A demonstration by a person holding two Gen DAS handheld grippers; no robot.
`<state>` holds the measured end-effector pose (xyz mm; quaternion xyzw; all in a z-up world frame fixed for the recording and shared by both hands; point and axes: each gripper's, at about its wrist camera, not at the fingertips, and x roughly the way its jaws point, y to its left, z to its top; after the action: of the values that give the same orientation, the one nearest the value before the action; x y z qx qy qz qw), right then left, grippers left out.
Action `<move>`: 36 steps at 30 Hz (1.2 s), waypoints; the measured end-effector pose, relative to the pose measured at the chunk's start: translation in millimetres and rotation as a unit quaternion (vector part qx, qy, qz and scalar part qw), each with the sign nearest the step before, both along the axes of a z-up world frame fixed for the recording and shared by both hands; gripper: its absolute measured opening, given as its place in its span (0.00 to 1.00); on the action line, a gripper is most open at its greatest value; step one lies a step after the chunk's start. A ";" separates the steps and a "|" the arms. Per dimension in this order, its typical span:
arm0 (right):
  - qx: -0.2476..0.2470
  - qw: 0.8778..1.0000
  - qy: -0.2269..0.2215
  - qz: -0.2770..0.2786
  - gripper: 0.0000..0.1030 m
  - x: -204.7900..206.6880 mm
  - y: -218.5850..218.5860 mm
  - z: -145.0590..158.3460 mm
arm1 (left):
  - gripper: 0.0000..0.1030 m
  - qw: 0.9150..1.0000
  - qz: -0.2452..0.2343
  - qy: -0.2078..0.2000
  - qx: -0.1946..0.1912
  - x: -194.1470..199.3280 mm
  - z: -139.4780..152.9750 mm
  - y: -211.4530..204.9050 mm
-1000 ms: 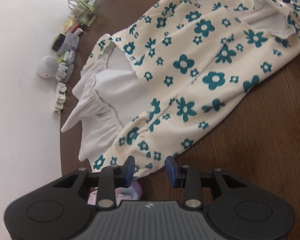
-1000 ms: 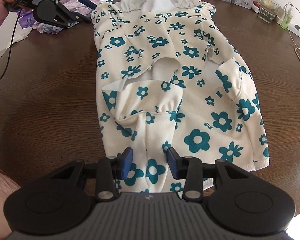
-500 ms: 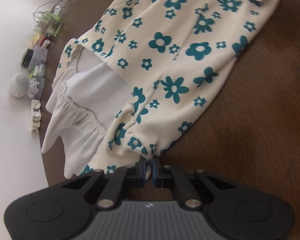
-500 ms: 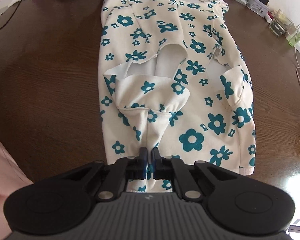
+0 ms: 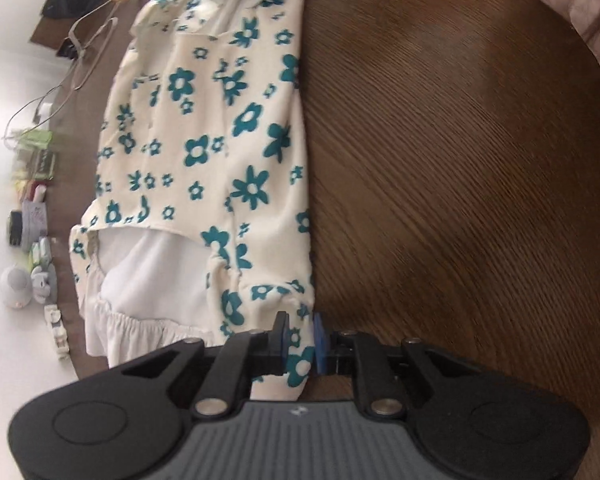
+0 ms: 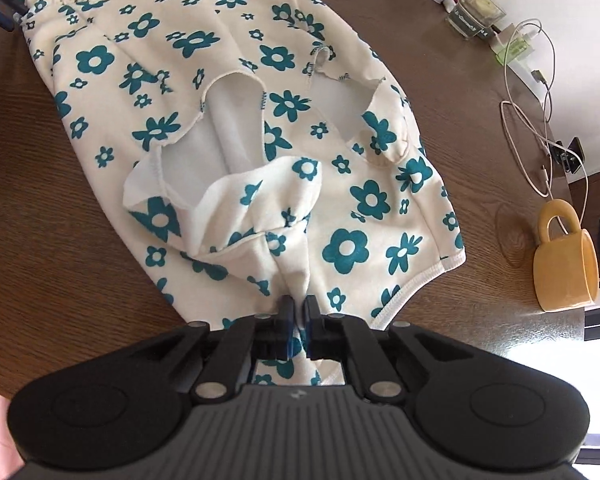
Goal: Fold clothes
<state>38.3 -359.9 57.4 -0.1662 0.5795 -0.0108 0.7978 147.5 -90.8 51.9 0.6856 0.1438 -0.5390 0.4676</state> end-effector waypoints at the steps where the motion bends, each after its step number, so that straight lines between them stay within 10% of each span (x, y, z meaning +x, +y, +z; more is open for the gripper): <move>1: 0.001 1.000 -0.005 0.001 0.05 0.0 -6.0 0.3 | 0.27 1.000 0.024 0.004 -0.014 6.0 5.3 -1.3; 3: 0.002 1.000 -0.016 0.002 0.05 0.0 -18.0 0.9 | 0.47 0.997 0.071 0.008 -0.033 18.9 12.1 -6.2; 9: 0.044 0.997 -0.054 -0.012 0.09 -17.5 -39.0 6.1 | 0.48 0.993 0.114 0.032 -0.003 42.8 -2.8 -25.7; 14: 0.056 0.996 -0.062 -0.025 0.09 -31.4 -41.5 1.5 | 0.03 0.986 0.142 0.090 0.017 48.4 -6.7 -23.8; 26: 0.058 0.994 -0.083 0.029 0.08 1.2 -47.3 -3.2 | 0.01 0.982 0.159 0.095 0.027 -51.4 -4.8 20.3; 36: 0.066 0.980 -0.097 0.160 0.08 55.6 -8.6 -7.8 | 0.01 0.948 0.290 0.124 -0.034 -141.3 2.7 77.9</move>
<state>93.9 -368.5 49.6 -0.2022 0.4650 0.1393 0.8506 6.2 -12.9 54.6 0.5261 0.3751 -0.4649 0.6054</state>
